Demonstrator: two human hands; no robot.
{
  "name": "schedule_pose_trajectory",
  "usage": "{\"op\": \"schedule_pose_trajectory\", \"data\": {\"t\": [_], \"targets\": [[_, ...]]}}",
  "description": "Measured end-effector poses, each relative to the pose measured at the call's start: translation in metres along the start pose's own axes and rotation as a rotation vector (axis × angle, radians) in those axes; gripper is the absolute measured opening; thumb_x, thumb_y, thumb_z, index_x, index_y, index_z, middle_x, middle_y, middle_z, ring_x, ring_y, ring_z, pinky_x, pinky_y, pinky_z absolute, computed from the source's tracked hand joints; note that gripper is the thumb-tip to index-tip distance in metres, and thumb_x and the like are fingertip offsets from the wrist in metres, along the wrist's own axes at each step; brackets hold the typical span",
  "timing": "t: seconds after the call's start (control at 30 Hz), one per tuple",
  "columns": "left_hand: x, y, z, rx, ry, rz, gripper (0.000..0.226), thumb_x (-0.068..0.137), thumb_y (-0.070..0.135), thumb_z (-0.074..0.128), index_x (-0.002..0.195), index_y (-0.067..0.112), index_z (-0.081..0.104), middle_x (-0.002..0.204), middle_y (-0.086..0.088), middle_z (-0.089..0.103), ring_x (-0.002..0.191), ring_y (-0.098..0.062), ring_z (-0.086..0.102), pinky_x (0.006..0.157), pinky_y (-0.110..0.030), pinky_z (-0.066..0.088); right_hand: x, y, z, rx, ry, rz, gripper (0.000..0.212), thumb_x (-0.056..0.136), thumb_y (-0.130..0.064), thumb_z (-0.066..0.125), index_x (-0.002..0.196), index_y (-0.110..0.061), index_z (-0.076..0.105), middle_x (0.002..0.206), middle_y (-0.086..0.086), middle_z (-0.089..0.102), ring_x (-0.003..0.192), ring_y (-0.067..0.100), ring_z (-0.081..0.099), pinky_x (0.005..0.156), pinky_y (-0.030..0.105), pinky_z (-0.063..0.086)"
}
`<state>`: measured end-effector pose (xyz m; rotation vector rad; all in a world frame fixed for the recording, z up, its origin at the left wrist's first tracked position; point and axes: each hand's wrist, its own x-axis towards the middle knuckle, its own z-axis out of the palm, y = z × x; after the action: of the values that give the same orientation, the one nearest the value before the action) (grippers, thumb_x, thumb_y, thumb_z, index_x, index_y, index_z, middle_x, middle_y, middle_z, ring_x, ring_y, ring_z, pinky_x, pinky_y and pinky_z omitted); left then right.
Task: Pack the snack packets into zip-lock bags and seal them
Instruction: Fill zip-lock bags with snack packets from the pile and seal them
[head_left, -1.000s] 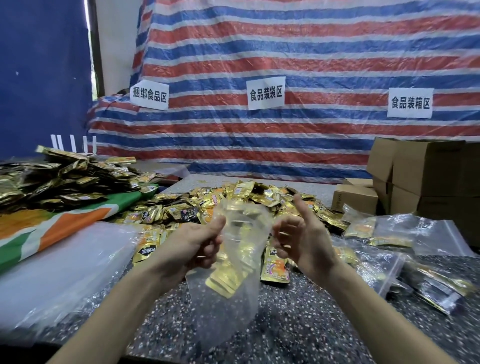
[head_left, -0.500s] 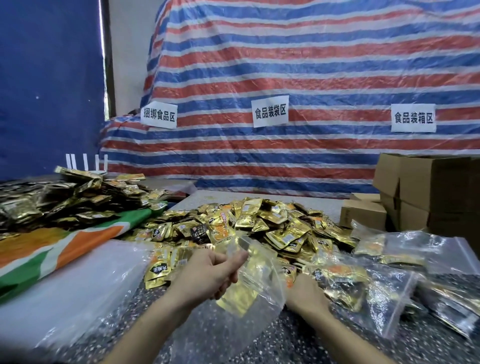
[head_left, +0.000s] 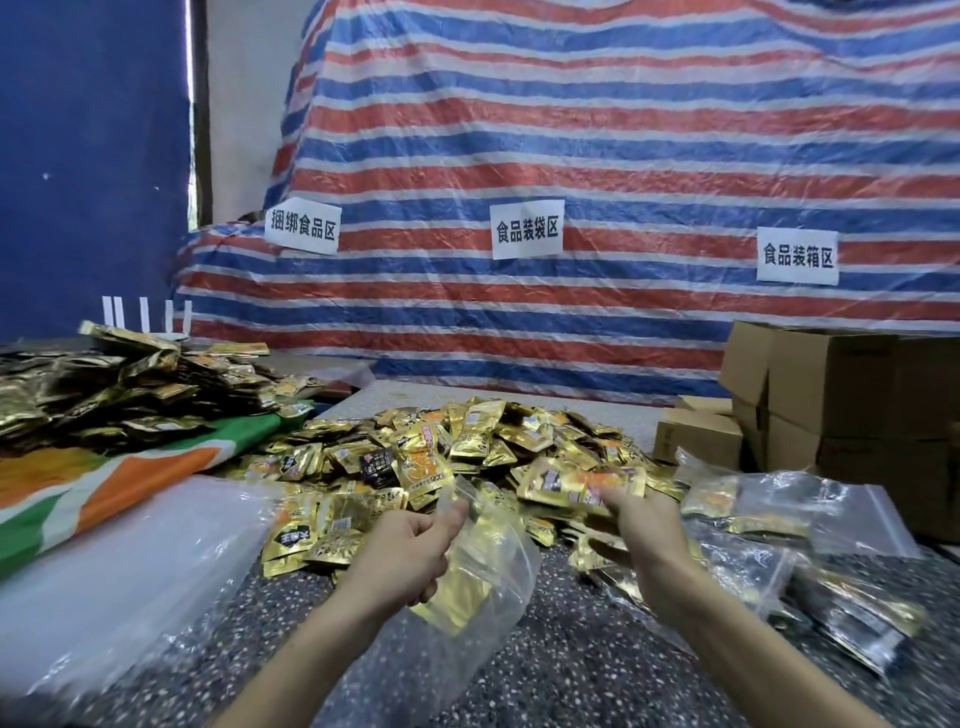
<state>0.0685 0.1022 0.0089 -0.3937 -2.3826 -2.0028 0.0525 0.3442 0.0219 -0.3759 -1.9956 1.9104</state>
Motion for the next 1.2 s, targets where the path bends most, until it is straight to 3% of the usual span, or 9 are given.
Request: {"op": "schedule_pose_trajectory", "data": {"t": [0.1,0.23,0.37,0.47,0.67,0.87,1.0,1.1,1.2], "targets": [[0.000,0.002,0.005,-0.012,-0.020,-0.003,0.049,0.096,0.048,0.055,0.056,0.022,0.041,0.051,0.002,0.039,0.043,-0.012,0.036,0.045,-0.024,0.027,-0.016,-0.021,-0.004,0.232,-0.113,-0.003,0.018,0.097,-0.012,0.054,0.091,0.002,0.063,0.093,0.016,0.065,0.090,0.031,0.063,0.078,0.048,0.053],[0.001,0.003,0.009,-0.011,-0.031,0.008,0.050,0.097,0.049,0.053,0.056,0.023,0.041,0.050,0.004,0.040,0.044,-0.012,0.037,0.045,-0.022,0.028,-0.033,-0.033,-0.001,0.168,-0.263,-0.038,0.018,0.097,-0.009,0.052,0.098,0.000,0.068,0.082,0.012,0.074,0.088,0.032,0.067,0.080,0.057,0.056],[0.000,0.003,0.008,-0.015,-0.050,0.032,0.050,0.098,0.049,0.050,0.057,0.021,0.043,0.049,0.007,0.043,0.043,-0.011,0.040,0.045,-0.020,0.031,-0.042,-0.033,0.004,-0.034,-0.433,-0.041,0.016,0.096,-0.011,0.059,0.107,0.001,0.063,0.086,0.016,0.075,0.073,0.030,0.074,0.061,0.040,0.060],[-0.002,0.004,0.009,-0.017,-0.075,0.045,0.050,0.099,0.048,0.050,0.058,0.019,0.048,0.048,0.007,0.046,0.041,-0.010,0.042,0.043,-0.019,0.034,-0.048,-0.033,0.008,-0.097,-0.511,-0.058,0.020,0.088,-0.009,0.069,0.107,-0.001,0.067,0.094,0.019,0.074,0.076,0.033,0.075,0.061,0.036,0.060],[-0.002,0.010,0.011,0.029,-0.084,0.039,0.051,0.102,0.044,0.045,0.063,0.014,0.056,0.047,0.007,0.048,0.041,-0.010,0.044,0.041,-0.017,0.034,-0.055,-0.055,0.011,-0.242,-0.496,-0.207,0.042,0.065,0.012,0.084,0.103,-0.004,0.073,0.095,0.010,0.074,0.077,0.018,0.076,0.062,0.023,0.059],[-0.004,0.005,0.016,0.040,-0.115,0.004,0.048,0.104,0.040,0.043,0.067,0.013,0.055,0.050,0.008,0.048,0.045,-0.009,0.044,0.046,-0.019,0.035,-0.045,-0.059,0.020,-0.472,-0.348,-0.272,0.014,0.085,-0.004,0.071,0.099,-0.008,0.072,0.099,0.009,0.072,0.087,0.019,0.071,0.066,0.024,0.057],[-0.004,0.004,0.015,-0.015,-0.121,0.023,0.047,0.104,0.041,0.044,0.068,0.013,0.055,0.052,0.007,0.047,0.046,-0.010,0.043,0.048,-0.019,0.035,-0.041,-0.030,0.024,-0.659,-0.485,0.033,0.036,0.092,-0.025,0.068,0.110,0.005,0.065,0.096,0.011,0.068,0.075,0.019,0.065,0.056,0.023,0.051],[-0.004,0.004,0.013,-0.025,-0.128,0.031,0.047,0.103,0.041,0.044,0.067,0.014,0.056,0.052,0.008,0.048,0.047,-0.009,0.044,0.048,-0.017,0.036,-0.039,-0.021,0.018,-0.505,-0.637,0.209,0.027,0.087,-0.007,0.072,0.105,0.013,0.066,0.084,0.013,0.071,0.064,0.020,0.066,0.059,0.029,0.056],[-0.004,0.008,0.009,-0.018,-0.100,0.038,0.048,0.103,0.041,0.044,0.066,0.013,0.056,0.051,0.007,0.049,0.044,-0.009,0.044,0.044,-0.015,0.035,-0.038,-0.027,0.012,-0.498,-0.643,0.119,0.020,0.080,0.004,0.075,0.096,0.014,0.069,0.079,0.013,0.072,0.064,0.020,0.070,0.061,0.027,0.058]]}}
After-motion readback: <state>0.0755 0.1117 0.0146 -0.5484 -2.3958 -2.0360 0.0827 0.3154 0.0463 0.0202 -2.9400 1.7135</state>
